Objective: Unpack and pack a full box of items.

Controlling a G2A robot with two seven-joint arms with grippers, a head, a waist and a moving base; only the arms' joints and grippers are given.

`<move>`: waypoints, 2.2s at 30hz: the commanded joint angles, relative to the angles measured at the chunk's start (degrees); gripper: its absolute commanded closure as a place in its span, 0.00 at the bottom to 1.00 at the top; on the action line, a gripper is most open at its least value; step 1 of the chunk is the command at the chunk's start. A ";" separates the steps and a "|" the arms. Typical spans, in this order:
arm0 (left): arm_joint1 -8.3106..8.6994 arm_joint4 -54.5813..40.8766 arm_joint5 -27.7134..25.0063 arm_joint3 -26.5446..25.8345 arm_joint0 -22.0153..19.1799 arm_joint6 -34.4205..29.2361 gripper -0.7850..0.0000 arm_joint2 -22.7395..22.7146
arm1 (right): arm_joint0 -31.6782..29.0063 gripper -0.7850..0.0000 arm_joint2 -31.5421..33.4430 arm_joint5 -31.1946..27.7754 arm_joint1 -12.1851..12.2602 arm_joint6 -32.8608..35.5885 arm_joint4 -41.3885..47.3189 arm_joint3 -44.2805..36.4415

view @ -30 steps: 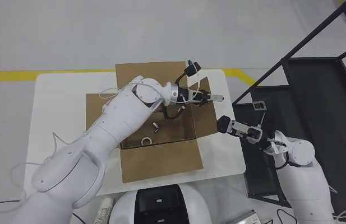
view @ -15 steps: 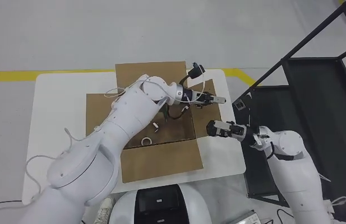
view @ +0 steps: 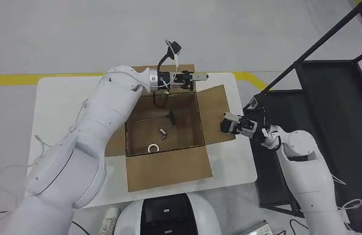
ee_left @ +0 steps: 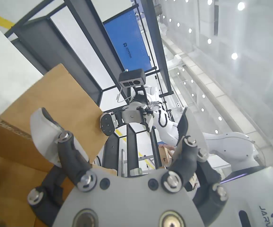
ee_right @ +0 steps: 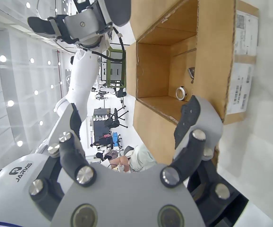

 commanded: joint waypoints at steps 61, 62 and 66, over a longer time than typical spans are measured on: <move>27.18 5.19 20.38 -73.42 69.47 11.23 0.00 -61.81 | 31.31 0.00 -47.71 21.15 -6.48 -11.52 -46.14 2.38; 27.18 5.19 20.38 -73.42 69.47 11.23 0.00 -61.81 | 31.78 0.00 -48.33 21.53 -6.76 -12.01 -46.78 2.81; 27.18 5.19 20.38 -73.42 69.47 11.23 0.00 -61.81 | 32.55 0.00 -49.68 21.22 -7.16 -12.16 -48.47 3.55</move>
